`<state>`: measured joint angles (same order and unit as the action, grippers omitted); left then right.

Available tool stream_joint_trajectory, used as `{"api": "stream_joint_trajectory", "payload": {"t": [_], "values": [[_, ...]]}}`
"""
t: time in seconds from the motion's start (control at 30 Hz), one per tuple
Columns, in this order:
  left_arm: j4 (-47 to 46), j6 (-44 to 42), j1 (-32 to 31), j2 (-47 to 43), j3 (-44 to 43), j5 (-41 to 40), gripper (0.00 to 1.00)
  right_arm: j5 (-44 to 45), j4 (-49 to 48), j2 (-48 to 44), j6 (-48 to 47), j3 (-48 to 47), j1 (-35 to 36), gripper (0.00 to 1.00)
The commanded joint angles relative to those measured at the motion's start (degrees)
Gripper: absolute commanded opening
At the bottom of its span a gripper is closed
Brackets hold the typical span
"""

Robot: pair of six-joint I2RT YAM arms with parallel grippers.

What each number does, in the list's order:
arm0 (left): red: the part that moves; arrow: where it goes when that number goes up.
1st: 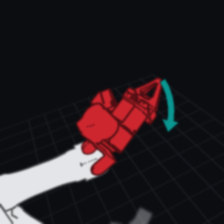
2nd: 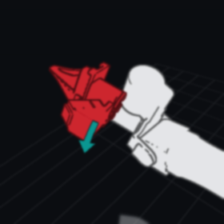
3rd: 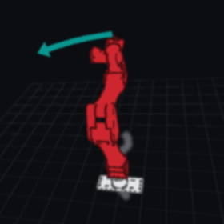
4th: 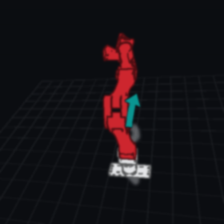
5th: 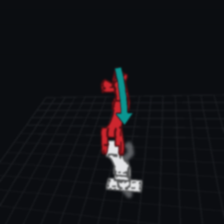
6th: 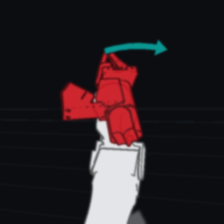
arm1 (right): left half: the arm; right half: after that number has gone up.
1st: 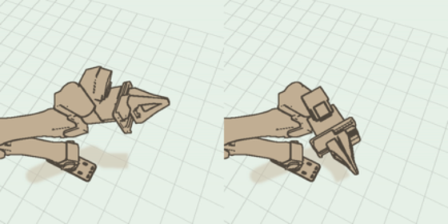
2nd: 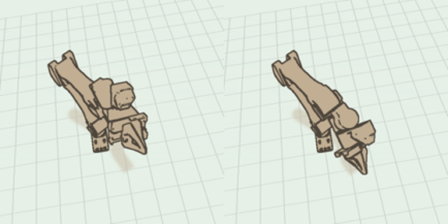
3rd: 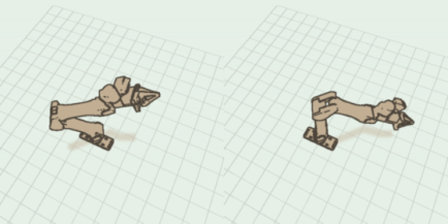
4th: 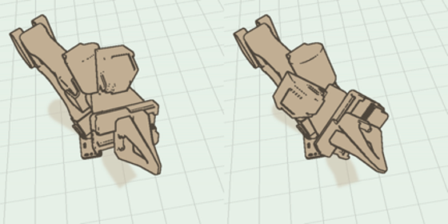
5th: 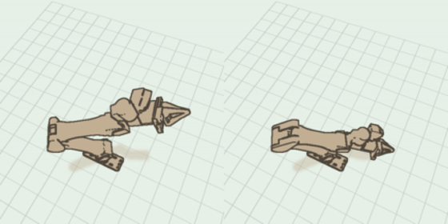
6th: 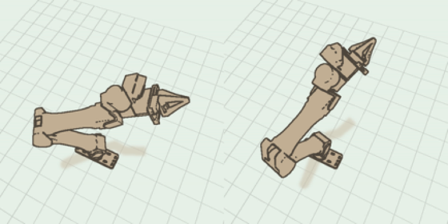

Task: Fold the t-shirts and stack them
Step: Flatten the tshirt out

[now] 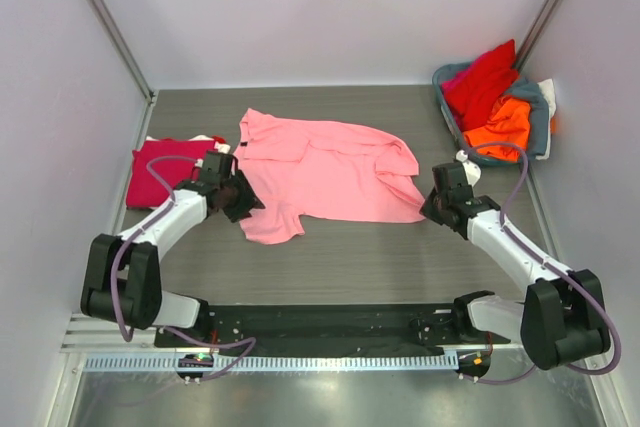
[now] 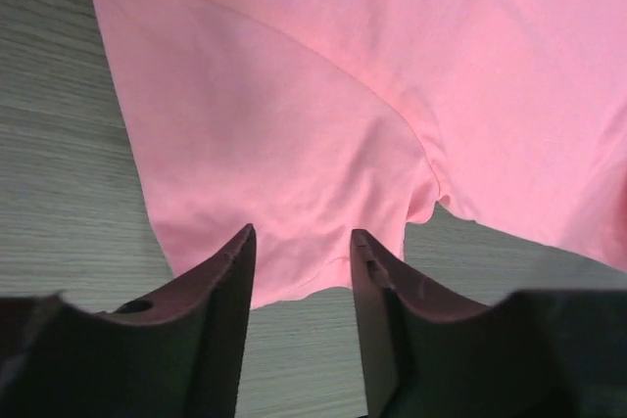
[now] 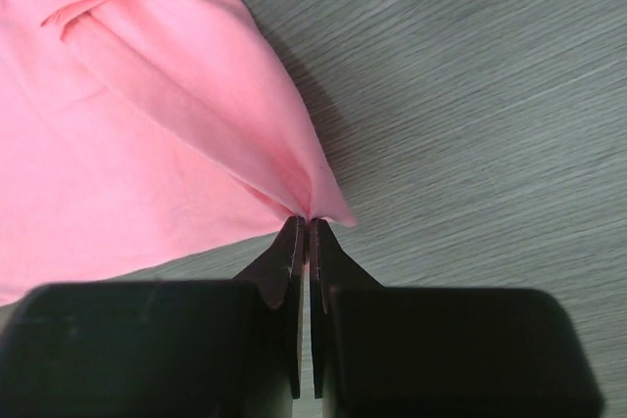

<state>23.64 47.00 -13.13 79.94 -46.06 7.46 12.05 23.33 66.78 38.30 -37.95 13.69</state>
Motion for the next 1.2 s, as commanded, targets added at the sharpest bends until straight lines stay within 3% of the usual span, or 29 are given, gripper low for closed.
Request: {"api": "stream_joint_trajectory", "payload": {"t": [0.0, 0.17, 0.37, 0.67, 0.93, 1.17], "values": [[0.70, -1.30, -0.32, -3.12, 0.01, -0.42, 0.47, 3.06, -2.41, -1.56, 2.82, 1.91, -0.86, 0.01], [2.72, -1.65, -0.32, -8.30, 4.48, -0.61, 0.48, -1.32, -5.40, -2.01, 3.27, 5.43, -3.84, 0.01], [5.71, -1.74, -0.32, -14.19, 8.44, -3.42, 0.45, -17.65, -14.01, -0.78, 4.06, 10.18, -9.38, 0.01], [-1.03, -1.39, -0.32, -18.68, 15.12, 0.44, 0.40, -17.68, -18.14, -1.92, 3.45, 13.52, -9.83, 0.01], [-6.67, -0.25, -0.32, -23.60, 19.69, -0.87, 0.41, -15.83, -19.46, -0.25, 5.03, 14.31, -10.00, 0.01], [-7.64, -0.16, -0.24, -23.96, 21.10, -1.66, 0.40, -19.52, -21.22, 0.63, 3.27, 13.87, -9.91, 0.01]]}}
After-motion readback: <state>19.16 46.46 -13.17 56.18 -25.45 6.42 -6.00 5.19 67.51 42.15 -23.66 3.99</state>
